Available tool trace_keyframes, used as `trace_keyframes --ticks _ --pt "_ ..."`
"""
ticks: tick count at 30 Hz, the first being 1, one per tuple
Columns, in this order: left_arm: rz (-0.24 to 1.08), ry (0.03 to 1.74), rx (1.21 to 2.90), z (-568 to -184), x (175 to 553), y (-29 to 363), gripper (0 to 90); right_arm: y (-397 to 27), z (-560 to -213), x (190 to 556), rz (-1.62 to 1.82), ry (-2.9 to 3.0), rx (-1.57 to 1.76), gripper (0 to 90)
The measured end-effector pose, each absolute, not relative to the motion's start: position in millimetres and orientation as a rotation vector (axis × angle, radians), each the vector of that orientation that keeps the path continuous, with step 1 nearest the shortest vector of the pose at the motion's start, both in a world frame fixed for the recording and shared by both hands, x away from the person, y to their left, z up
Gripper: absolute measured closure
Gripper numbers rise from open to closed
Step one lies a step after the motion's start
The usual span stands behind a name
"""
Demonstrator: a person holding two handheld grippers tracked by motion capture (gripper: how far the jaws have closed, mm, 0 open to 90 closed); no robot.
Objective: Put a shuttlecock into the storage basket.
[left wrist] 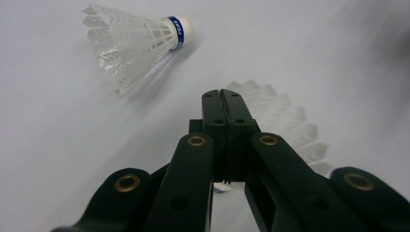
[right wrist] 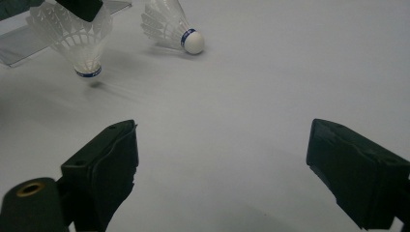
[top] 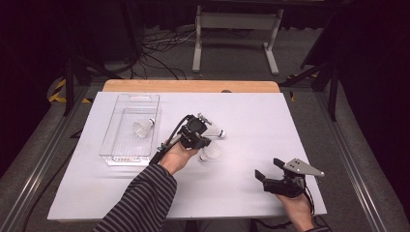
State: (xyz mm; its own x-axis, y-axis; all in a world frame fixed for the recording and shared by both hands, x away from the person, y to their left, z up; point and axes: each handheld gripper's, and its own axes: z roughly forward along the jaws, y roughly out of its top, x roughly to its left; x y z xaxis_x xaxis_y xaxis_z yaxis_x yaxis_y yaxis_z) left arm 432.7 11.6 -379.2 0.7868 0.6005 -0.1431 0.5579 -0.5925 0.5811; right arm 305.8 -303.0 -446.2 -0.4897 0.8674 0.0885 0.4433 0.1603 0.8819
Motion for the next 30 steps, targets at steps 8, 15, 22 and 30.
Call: trace_keyframes --ticks 8,15,22,30 --pt "0.068 0.869 2.336 -373 431 24 90.0 -303 -446 306 1.281 2.001 1.241 12.0" --pt "0.064 0.883 2.320 -368 428 35 90.0 -303 -446 306 1.284 2.000 1.240 11.9" --pt "0.064 0.899 2.305 -363 427 47 90.0 -303 -446 306 1.282 1.998 1.241 12.0" --pt "0.068 0.908 2.293 -358 426 59 90.0 -304 -446 306 1.287 1.994 1.244 12.0"
